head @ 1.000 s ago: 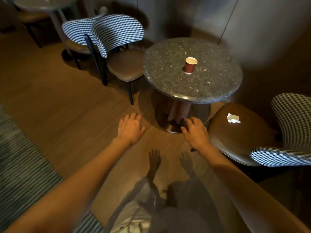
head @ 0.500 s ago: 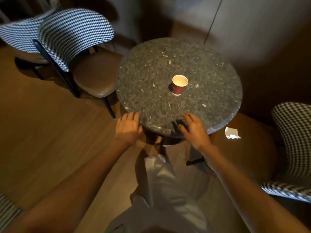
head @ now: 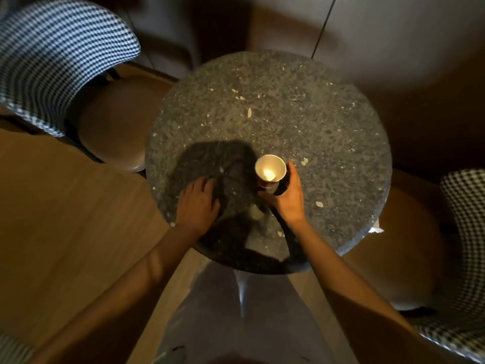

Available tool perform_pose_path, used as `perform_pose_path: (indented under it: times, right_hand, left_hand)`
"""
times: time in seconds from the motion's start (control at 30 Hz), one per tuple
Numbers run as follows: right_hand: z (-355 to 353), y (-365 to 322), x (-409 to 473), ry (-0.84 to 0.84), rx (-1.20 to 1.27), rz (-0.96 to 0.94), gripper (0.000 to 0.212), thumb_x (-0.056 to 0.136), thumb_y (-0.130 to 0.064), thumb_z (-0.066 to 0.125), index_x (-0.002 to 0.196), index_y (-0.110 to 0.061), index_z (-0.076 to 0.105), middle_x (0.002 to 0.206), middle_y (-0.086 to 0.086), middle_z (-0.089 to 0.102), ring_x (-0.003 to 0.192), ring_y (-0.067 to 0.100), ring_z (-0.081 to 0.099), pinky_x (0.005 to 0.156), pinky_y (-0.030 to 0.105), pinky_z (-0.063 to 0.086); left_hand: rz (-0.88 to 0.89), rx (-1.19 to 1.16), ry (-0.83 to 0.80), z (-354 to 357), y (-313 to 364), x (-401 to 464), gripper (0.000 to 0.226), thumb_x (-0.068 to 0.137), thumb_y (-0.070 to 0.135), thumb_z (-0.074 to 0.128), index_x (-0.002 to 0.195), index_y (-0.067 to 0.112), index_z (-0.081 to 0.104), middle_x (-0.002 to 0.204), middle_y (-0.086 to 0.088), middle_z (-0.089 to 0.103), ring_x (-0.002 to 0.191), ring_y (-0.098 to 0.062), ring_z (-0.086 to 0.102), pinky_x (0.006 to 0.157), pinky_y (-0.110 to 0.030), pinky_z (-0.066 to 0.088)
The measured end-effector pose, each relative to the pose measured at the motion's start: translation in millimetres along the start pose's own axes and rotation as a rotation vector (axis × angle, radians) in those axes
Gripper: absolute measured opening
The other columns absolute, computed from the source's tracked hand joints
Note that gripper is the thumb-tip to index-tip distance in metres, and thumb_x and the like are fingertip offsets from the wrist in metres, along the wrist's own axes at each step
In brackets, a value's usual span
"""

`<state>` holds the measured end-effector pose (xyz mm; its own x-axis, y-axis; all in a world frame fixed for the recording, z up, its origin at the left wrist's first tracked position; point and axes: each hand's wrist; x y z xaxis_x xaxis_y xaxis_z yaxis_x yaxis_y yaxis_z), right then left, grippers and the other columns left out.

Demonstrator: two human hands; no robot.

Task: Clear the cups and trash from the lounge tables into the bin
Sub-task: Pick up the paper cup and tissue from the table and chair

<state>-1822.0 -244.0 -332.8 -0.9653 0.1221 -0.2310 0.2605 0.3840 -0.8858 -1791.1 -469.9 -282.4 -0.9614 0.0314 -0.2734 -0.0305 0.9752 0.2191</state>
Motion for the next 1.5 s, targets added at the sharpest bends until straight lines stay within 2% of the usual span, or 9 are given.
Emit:
perform_pose_path:
  times: [0.17,0.33,0.53,0.77,0.9,1.03,1.2,1.33,1.5]
  right_hand:
    - [24,0,19,0.23,0.006,0.062,0.09,0.06,-0.031,0.087,0.138,-0.027,0.042,0.132,-0.002,0.057,0.118,0.011,0.053,0.095,0.023,0.04]
    - [35,-9,22,0.421,0.054,0.096,0.069,0.063,-0.027,0.085,0.123,-0.022,0.054,0.117,0.0,0.065,0.107,0.017,0.062,0.092,0.039,0.051]
    - [21,-8,6,0.585,0.104,0.144,0.075,0.062,-0.033,0.084,0.126,-0.021,0.047,0.121,-0.001,0.059,0.112,0.013,0.057,0.095,0.036,0.05]
    - [-56,16,-64,0.792,0.067,0.183,0.072,0.065,-0.03,0.084,0.125,-0.022,0.045,0.121,-0.004,0.057,0.11,0.008,0.056,0.091,0.026,0.05]
    - [-113,47,-123,0.921,0.066,0.24,0.073,0.066,-0.022,0.085,0.126,-0.017,0.045,0.12,-0.004,0.056,0.102,-0.003,0.055,0.085,0.017,0.049]
    - [-168,92,-175,0.988,0.053,0.314,0.074,0.067,-0.028,0.085,0.127,-0.021,0.043,0.122,-0.005,0.055,0.104,0.005,0.056,0.079,0.004,0.045]
    - [-245,163,-210,0.948,0.025,0.365,0.077,0.065,-0.027,0.086,0.128,-0.017,0.043,0.125,0.004,0.057,0.101,0.01,0.057,0.077,0.015,0.045]
    - [-305,207,-221,0.93,-0.004,0.38,0.075,0.065,-0.023,0.086,0.127,-0.009,0.046,0.122,0.008,0.058,0.098,0.011,0.059,0.076,0.027,0.052]
    - [-335,250,-209,0.928,0.004,0.414,0.069,0.066,-0.023,0.086,0.121,-0.007,0.049,0.117,0.007,0.06,0.099,0.016,0.062,0.075,0.034,0.055]
  left_hand:
    - [0.06,0.005,-0.042,-10,-11,36,0.06,0.094,0.033,0.049,0.146,0.012,0.029,0.151,-0.012,0.029,0.135,-0.03,0.033,0.113,-0.042,0.028]
    - [0.19,0.02,-0.012,-23,-17,69,0.057,0.092,0.025,0.053,0.143,0.005,0.037,0.147,-0.017,0.037,0.13,-0.032,0.041,0.109,-0.04,0.032]
    - [0.407,-0.001,-0.022,-24,11,113,0.053,0.086,0.021,0.062,0.134,0.004,0.049,0.137,-0.019,0.048,0.123,-0.035,0.049,0.105,-0.042,0.038]
    - [0.738,0.044,-0.08,2,113,107,0.048,0.082,0.024,0.066,0.123,0.001,0.054,0.119,-0.018,0.059,0.108,-0.035,0.058,0.092,-0.042,0.048]
    - [0.901,0.074,-0.131,23,185,78,0.049,0.085,0.028,0.061,0.126,0.003,0.052,0.123,-0.018,0.056,0.114,-0.035,0.053,0.098,-0.044,0.041]
    - [1.062,0.114,-0.102,54,255,38,0.05,0.088,0.028,0.056,0.131,0.003,0.05,0.132,-0.018,0.051,0.12,-0.034,0.049,0.099,-0.044,0.038]
    - [1.063,0.101,-0.091,115,345,-10,0.048,0.092,0.034,0.051,0.133,0.01,0.048,0.137,-0.012,0.049,0.127,-0.028,0.045,0.105,-0.041,0.037]
    - [1.01,0.155,-0.173,168,402,-33,0.051,0.09,0.034,0.05,0.136,0.013,0.043,0.135,-0.01,0.048,0.125,-0.027,0.045,0.104,-0.04,0.035]
    - [0.894,0.156,-0.228,225,449,-18,0.055,0.086,0.033,0.056,0.135,0.012,0.043,0.137,-0.01,0.048,0.124,-0.03,0.046,0.101,-0.042,0.039]
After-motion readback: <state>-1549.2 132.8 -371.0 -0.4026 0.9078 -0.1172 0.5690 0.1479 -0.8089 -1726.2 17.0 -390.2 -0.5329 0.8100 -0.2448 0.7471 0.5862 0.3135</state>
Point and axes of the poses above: each hand's wrist, its own x-axis towards the middle knuckle, its own z-axis out of the palm, y = z × x
